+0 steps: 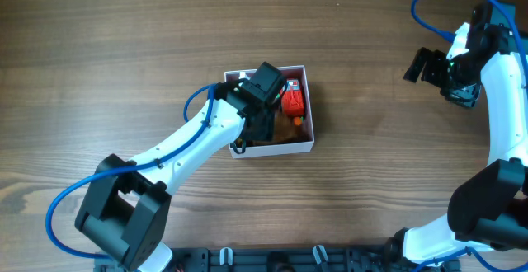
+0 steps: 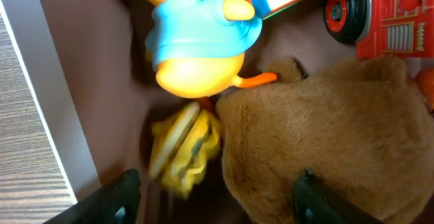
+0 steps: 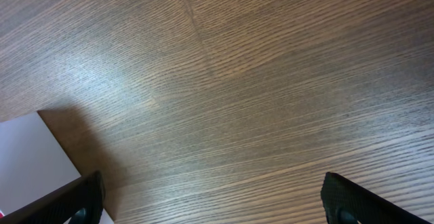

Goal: Pack container

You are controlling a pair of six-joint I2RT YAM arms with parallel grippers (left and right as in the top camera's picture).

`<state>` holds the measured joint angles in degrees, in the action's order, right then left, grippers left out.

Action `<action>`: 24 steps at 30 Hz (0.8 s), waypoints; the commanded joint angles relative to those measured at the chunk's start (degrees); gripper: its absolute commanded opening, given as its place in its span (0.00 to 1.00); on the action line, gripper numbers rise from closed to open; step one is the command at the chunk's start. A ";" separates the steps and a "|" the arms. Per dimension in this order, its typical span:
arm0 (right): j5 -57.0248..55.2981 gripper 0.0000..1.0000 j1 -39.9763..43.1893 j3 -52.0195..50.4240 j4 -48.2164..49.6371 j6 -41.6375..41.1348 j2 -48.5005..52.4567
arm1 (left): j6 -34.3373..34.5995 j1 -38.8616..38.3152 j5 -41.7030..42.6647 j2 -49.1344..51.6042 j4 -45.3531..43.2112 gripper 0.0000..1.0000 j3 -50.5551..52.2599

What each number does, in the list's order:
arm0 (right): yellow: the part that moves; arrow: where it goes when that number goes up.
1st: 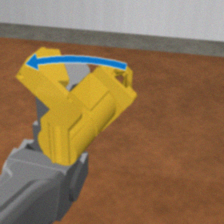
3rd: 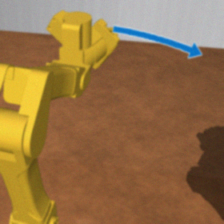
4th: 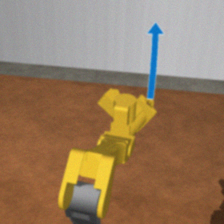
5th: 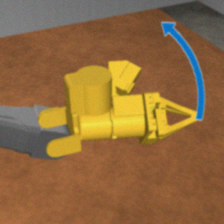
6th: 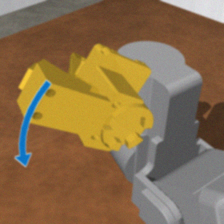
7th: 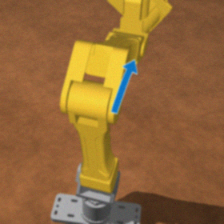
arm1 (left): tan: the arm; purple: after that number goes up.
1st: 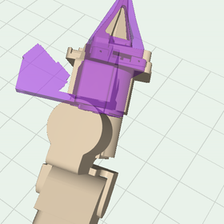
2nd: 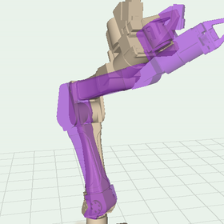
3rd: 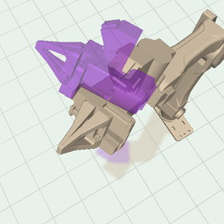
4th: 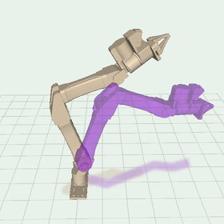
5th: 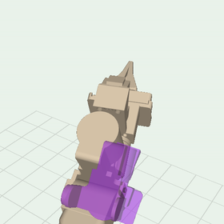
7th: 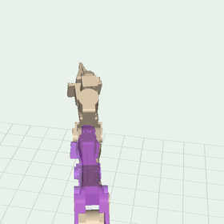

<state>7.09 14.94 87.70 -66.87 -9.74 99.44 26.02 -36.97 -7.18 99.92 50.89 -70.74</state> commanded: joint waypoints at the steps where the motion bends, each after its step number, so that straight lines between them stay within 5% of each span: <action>1: 0.46 1.00 -0.09 -0.09 -0.07 0.72 0.37 | -0.33 -0.15 -2.40 1.40 0.61 0.73 0.00; 7: 0.46 1.00 -0.09 -0.09 -0.04 0.72 0.37 | -0.37 -0.15 -6.47 -4.20 0.61 0.75 -3.91; 12: 1.84 1.00 -2.14 -0.07 1.92 3.58 -1.03 | -0.79 3.26 -9.01 -16.35 0.39 0.96 -7.02; 18: -5.99 1.00 -16.61 -0.07 14.58 5.20 -10.58 | -0.22 23.32 -8.76 -25.07 -0.98 1.00 -7.02; 21: -6.01 1.00 -17.88 0.04 23.89 5.64 -10.56 | -0.31 29.75 -8.98 -24.81 -3.32 1.00 -7.02; 24: -5.68 1.00 -17.25 0.04 22.14 12.33 -11.67 | -0.74 34.18 -8.74 -25.22 -1.92 1.00 -7.02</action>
<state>2.39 -2.79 87.37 -43.55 -2.13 88.90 25.61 -6.02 -15.62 75.07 47.51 -77.01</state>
